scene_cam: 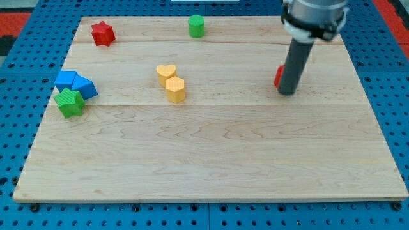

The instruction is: Nudge the group of blocks down

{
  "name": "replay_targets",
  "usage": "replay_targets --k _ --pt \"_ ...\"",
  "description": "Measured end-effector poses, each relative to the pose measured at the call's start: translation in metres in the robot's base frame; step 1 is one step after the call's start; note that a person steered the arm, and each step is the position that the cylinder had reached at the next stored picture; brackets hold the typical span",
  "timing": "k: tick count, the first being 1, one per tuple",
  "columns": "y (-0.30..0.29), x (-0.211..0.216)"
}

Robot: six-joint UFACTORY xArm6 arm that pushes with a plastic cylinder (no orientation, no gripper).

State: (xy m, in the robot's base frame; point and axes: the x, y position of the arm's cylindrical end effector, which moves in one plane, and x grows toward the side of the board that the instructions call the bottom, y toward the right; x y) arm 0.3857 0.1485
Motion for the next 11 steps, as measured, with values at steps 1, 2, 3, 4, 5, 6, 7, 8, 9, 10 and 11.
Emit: replay_targets --k 1,2,3,4,5,6,7,8,9,10,11 --pt "0.003 -0.072" --pt "0.016 -0.135" --pt "0.043 -0.120" --pt "0.039 -0.120" --pt "0.036 -0.119" --pt "0.032 -0.038" --pt "-0.033 0.043" --pt "-0.147 0.100" --pt "-0.267 0.152" --pt "-0.418 0.161" --pt "-0.453 0.096"
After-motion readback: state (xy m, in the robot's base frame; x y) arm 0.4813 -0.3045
